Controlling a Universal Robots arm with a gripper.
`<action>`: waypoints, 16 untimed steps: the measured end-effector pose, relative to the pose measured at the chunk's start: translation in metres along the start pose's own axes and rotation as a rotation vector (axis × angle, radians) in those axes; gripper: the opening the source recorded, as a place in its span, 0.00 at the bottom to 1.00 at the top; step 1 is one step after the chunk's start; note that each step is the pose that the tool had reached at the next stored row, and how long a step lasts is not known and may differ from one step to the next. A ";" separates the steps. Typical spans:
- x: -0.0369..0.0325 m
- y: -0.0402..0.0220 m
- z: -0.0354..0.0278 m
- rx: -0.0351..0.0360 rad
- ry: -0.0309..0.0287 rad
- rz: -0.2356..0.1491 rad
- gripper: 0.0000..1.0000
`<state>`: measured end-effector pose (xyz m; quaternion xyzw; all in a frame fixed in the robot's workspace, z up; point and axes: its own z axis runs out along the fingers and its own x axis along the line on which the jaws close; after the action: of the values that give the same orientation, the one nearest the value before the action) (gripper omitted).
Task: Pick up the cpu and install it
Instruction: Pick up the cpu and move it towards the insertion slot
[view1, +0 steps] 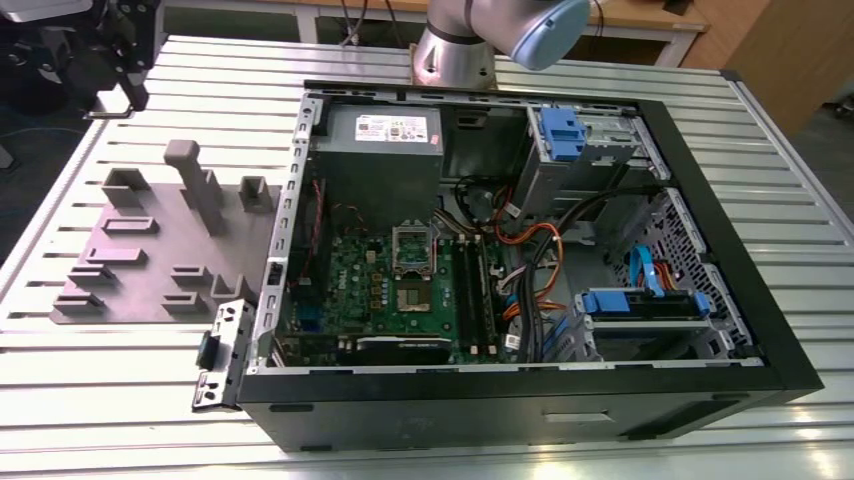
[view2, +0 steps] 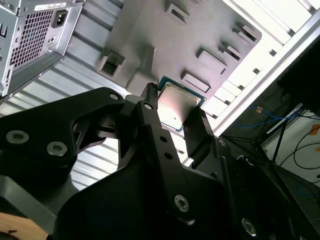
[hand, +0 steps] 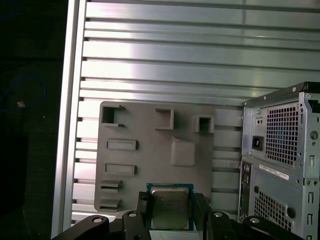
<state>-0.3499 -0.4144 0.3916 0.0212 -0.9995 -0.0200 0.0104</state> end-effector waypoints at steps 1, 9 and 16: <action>-0.0004 0.0000 0.0000 0.0000 -0.0001 0.000 0.45; -0.0026 -0.0001 0.0000 -0.0001 0.0000 0.000 0.45; -0.0030 -0.0003 0.0000 -0.0001 -0.0001 0.000 0.45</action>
<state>-0.3470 -0.4145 0.3915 0.0212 -0.9995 -0.0201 0.0103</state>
